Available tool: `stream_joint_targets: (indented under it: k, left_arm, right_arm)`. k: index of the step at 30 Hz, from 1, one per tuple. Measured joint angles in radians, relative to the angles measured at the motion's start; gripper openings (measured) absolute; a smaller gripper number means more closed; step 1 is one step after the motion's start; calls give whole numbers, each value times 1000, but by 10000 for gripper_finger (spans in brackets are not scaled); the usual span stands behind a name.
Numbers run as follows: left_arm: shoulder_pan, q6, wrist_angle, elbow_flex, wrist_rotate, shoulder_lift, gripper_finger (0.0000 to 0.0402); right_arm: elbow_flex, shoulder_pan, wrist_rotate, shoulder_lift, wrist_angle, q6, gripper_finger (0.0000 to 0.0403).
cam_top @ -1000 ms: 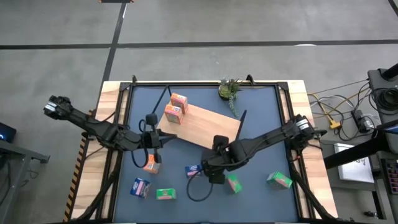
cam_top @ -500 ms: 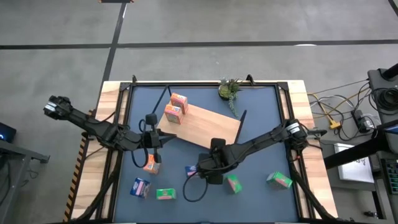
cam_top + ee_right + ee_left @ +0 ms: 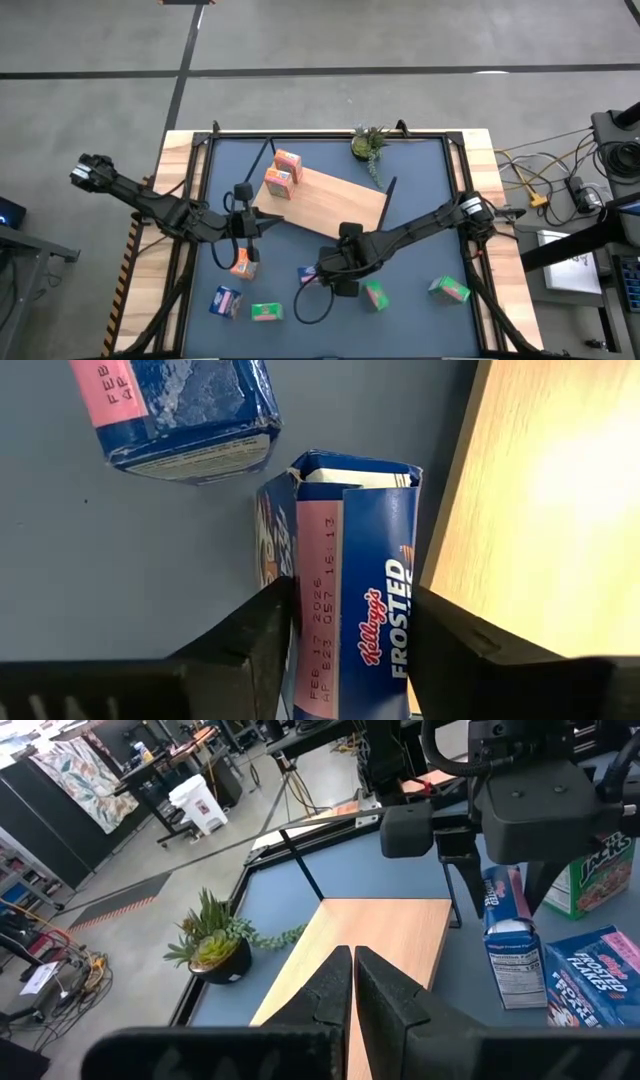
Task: Stack cereal on shelf
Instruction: Put the right blue cereal box on the shelf
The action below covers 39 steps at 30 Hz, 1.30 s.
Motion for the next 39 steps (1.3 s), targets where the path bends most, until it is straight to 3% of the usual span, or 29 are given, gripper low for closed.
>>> stream_joint_targets:
  k: [6, 14, 21, 33, 39]
  left_arm:
    - [0, 0, 0, 0, 0, 0, 0]
    - [0, 0, 1, 0, 0, 0, 0]
    - [0, 9, 0, 0, 0, 0, 0]
    - [0, 23, -8, 0, 1, 0, 0]
    - [0, 23, -15, 0, 1, 0, 0]
  right_arm:
    - [16, -6, -5, -18, -25, 6, 148]
    - [224, -58, 0, -28, -207, 59, 145]
    - [334, -171, 8, -27, -208, -52, 137]
    - [286, -455, 1, -25, -69, -291, 137]
    - [255, -531, 0, -25, -71, -341, 137]
